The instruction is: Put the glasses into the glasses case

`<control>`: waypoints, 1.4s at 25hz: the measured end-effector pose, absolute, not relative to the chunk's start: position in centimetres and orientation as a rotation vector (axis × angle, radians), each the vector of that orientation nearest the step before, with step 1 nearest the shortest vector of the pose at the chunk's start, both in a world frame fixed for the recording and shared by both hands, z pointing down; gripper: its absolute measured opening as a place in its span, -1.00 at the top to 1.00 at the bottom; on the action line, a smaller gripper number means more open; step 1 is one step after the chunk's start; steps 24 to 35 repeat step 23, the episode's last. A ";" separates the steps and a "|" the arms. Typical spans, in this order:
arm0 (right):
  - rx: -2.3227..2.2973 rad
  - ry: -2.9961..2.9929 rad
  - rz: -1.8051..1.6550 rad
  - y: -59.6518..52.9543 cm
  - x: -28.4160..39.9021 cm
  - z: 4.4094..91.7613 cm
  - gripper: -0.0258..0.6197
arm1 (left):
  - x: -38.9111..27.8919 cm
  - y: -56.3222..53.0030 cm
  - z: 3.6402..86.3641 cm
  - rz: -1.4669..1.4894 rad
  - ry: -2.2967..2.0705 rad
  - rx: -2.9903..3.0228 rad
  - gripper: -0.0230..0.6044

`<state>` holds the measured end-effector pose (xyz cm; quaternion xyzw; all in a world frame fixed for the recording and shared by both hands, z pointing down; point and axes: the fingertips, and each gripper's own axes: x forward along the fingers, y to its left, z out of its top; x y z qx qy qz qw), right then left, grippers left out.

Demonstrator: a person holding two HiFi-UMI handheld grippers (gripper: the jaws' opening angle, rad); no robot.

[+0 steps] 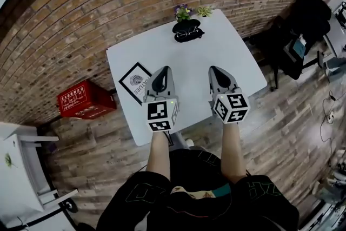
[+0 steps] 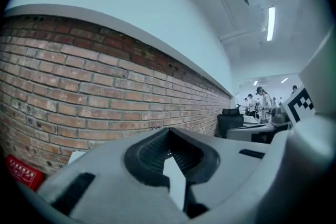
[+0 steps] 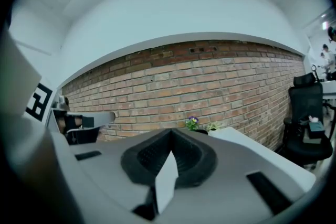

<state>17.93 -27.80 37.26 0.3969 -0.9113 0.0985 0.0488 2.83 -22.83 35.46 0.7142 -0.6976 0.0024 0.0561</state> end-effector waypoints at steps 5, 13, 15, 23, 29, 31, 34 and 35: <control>1.231 -2.807 0.229 -26.5 18.2 35.2 0.91 | 2.8 -20.9 33.7 0.052 -2.165 2.189 0.90; 1.257 -2.804 0.162 -25.7 19.1 33.9 0.91 | 3.6 -20.1 33.2 0.068 -2.167 2.209 0.90; 1.262 -2.807 0.157 -25.6 19.3 33.6 0.91 | 4.0 -20.1 32.9 0.068 -2.164 2.220 0.90; 1.240 -2.814 0.125 -25.3 19.0 32.9 0.91 | 4.2 -20.2 32.4 0.067 -2.161 2.228 0.90; 1.240 -2.814 0.125 -25.3 19.0 32.9 0.91 | 4.2 -20.2 32.4 0.067 -2.161 2.228 0.90; 1.240 -2.814 0.125 -25.3 19.0 32.9 0.91 | 4.2 -20.2 32.4 0.067 -2.161 2.228 0.90; 1.240 -2.814 0.125 -25.3 19.0 32.9 0.91 | 4.2 -20.2 32.4 0.067 -2.161 2.228 0.90; 1.240 -2.814 0.125 -25.3 19.0 32.9 0.91 | 4.2 -20.2 32.4 0.067 -2.161 2.228 0.90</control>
